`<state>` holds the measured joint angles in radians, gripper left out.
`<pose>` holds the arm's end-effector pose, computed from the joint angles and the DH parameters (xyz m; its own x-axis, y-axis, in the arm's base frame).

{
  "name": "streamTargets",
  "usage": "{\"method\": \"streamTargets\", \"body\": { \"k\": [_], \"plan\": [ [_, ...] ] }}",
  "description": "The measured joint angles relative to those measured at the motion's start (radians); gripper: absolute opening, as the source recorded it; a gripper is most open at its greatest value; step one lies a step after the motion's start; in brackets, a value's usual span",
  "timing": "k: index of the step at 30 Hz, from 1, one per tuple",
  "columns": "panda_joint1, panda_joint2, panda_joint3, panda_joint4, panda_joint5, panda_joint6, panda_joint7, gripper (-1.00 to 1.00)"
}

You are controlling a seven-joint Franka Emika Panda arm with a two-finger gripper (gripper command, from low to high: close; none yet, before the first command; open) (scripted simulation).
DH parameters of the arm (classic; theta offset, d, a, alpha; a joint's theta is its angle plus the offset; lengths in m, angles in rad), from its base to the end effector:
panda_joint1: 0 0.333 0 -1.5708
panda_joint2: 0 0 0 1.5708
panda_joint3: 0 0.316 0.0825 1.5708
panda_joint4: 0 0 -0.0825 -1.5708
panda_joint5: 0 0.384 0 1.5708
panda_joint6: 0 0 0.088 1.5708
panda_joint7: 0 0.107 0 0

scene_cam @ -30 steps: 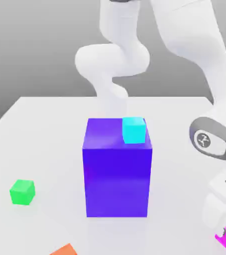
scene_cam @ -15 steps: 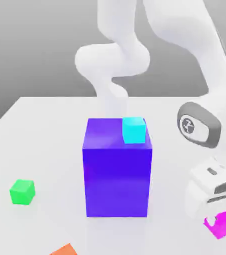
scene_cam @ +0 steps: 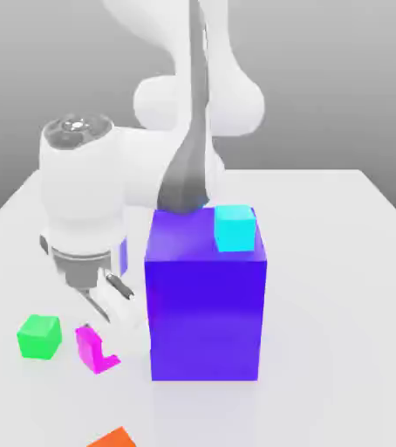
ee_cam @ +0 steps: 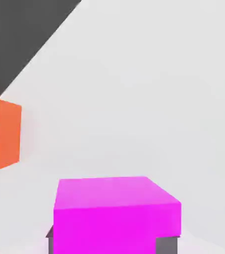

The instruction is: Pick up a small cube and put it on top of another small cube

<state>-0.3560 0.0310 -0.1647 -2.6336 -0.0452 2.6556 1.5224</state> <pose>0.3724 -0.2127 0.2354 -0.4186 -0.9078 0.0254 -0.9079 0.4190 0.0104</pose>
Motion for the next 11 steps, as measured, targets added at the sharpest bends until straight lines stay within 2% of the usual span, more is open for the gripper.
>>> {"method": "streamTargets", "body": {
  "k": [3,5,8,9,11],
  "plan": [
    [-0.157,-0.054,-0.051,-0.062,0.021,0.017,0.102,-1.0],
    [-0.226,-0.012,-0.032,-0.072,0.051,0.07,0.105,-1.0],
    [-0.198,0.089,0.015,-0.071,0.102,0.168,0.077,-1.0],
    [-0.202,0.116,0.026,-0.069,0.115,0.194,0.067,1.0],
    [-0.202,0.116,0.026,-0.069,0.115,0.194,0.067,1.0]
  ]
}}
